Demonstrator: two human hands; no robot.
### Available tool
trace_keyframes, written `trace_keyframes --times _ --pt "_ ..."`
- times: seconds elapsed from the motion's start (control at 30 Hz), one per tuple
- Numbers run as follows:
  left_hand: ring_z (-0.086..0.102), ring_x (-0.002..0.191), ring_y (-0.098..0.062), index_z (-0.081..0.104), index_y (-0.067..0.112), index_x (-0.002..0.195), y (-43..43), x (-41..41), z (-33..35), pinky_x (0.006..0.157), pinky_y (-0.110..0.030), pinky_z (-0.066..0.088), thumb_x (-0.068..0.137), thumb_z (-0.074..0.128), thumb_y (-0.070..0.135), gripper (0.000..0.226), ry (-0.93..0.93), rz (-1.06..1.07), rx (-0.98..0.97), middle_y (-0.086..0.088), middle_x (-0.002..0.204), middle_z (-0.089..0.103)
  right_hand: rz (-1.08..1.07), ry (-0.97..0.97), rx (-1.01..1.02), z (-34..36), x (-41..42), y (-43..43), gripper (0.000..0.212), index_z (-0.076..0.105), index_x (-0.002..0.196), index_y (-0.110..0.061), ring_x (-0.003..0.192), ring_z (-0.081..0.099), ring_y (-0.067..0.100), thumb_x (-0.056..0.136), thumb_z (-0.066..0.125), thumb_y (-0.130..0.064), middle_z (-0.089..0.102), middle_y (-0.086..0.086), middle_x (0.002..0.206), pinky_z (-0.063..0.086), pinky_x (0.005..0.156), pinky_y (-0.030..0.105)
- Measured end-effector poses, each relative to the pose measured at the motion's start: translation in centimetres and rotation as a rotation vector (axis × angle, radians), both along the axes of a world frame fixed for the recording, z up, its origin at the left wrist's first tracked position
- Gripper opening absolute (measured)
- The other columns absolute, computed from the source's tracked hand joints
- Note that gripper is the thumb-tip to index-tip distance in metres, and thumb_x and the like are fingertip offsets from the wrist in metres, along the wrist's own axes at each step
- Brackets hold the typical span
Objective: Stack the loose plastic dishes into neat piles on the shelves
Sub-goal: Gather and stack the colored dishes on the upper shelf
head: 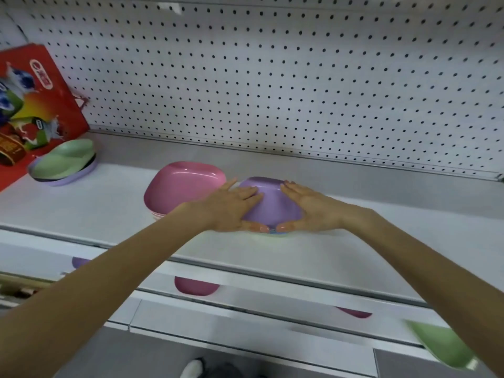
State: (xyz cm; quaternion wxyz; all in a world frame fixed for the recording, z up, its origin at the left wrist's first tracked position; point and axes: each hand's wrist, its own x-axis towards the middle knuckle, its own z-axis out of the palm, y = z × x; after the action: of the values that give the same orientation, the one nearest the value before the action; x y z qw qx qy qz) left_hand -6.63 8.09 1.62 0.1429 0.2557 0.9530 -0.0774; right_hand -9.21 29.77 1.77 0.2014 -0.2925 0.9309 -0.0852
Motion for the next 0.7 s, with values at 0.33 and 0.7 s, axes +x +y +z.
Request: trace_keyframes --times 0.33,0.7 --pt "0.011 0.145 -0.010 0.021 0.019 0.149 -14.7 -0.5 3.2 0.119 -0.033 0.000 0.074 0.018 0.084 0.100 0.125 0.197 0.351 -0.003 0.158 0.015 0.078 0.032 -0.100 7.0 -1.8 -10.7 0.094 -0.001 0.151 -0.020 0.145 -0.002 0.006 0.083 0.048 -0.062 -0.005 -0.007 0.158 -0.001 0.113 0.017" --pt "0.025 0.140 -0.016 0.036 0.023 0.143 -38.5 1.7 1.8 0.111 -0.025 0.015 0.089 0.043 0.055 0.064 0.020 0.629 0.492 0.003 0.152 0.030 0.236 -0.002 -0.125 4.9 -3.5 -33.9 0.089 0.005 0.151 -0.011 0.146 0.005 0.014 0.087 0.050 -0.055 0.003 0.004 0.159 0.005 0.116 0.021"
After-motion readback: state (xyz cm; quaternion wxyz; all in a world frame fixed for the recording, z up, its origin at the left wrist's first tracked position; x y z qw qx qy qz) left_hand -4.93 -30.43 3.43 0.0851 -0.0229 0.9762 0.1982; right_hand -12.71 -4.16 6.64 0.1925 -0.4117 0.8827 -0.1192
